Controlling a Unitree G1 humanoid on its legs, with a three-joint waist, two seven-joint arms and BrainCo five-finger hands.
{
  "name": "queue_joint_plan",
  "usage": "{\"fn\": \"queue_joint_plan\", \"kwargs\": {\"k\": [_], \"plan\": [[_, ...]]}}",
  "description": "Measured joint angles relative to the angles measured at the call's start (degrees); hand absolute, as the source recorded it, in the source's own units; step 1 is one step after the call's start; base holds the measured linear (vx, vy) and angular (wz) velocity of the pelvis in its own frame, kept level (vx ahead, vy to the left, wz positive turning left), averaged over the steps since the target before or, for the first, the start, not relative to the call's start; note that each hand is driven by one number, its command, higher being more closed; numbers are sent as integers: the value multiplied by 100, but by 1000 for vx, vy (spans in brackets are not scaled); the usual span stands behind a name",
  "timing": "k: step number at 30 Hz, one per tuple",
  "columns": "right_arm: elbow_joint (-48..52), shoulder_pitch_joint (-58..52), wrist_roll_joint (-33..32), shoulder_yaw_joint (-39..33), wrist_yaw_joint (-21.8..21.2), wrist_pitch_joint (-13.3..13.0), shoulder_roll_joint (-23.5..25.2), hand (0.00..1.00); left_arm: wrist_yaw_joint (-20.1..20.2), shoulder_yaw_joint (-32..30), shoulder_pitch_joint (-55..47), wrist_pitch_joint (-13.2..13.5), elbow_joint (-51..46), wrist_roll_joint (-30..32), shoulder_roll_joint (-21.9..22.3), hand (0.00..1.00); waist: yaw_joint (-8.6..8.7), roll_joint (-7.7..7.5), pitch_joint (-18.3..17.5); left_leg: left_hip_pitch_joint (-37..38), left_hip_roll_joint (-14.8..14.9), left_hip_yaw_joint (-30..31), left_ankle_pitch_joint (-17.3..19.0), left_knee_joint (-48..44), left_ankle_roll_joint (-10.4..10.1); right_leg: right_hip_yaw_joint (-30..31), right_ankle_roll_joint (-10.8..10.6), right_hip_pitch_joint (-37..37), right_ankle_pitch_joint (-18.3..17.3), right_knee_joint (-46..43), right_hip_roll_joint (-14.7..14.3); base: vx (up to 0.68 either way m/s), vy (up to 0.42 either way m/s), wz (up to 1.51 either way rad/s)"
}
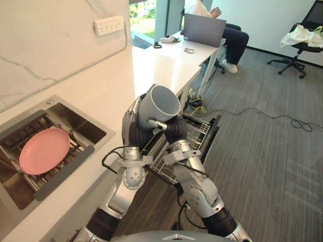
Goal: Walk over to the sink, pick up the cup, carry it to the dishwasher, place the cup inside the dishwasher, then close the dishwasher door
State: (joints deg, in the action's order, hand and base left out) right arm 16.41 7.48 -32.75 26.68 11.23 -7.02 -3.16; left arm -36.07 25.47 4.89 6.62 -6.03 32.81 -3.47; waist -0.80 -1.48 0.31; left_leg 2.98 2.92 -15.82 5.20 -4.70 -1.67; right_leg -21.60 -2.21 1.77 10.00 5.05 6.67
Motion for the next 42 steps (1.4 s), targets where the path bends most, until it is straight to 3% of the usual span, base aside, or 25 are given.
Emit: {"fn": "queue_joint_plan", "kwargs": {"k": [12, 20, 30, 31, 42], "plan": [[1, 0, 558, -4, 191, -1, 13, 0, -126, 95, -11, -151, 167, -118, -2, 100, -8, -2, -5, 1, 1, -10, -11, 0, -3, 14, 7, 8, 5, 1, -6, 0, 0, 0], [2, 1, 555, -7, 164, 10, 22, 0, -238, 88, -51, -158, 240, -114, -8, 100, -17, -4, -60, 2, 2, -15, -10, 1, -4, 25, 11, 12, 8, 1, -10, 0, 0, 0], [1, 3, 283, -6, -86, 336, 25, 0, -282, -47, -160, -156, 229, -109, -43, 100, -80, -3, -85, 1, 4, -14, -14, -4, -6, 21, 19, 8, 13, 1, -9, 0, 0, 0], [1, 3, 282, -6, -94, 353, 25, 100, -282, -48, -160, -156, 227, -109, -55, 100, -80, -3, -85, 1, 4, -13, -14, -4, -6, 21, 19, 8, 13, 1, -9, 0, 0, 0], [-6, 10, 336, -45, -113, 456, 21, 100, -280, -71, -173, -157, 190, -111, -67, 100, -80, -4, -86, 0, 3, -3, -14, -9, -6, 8, 21, 1, 14, 1, -7, 0, 0, 0]]}}
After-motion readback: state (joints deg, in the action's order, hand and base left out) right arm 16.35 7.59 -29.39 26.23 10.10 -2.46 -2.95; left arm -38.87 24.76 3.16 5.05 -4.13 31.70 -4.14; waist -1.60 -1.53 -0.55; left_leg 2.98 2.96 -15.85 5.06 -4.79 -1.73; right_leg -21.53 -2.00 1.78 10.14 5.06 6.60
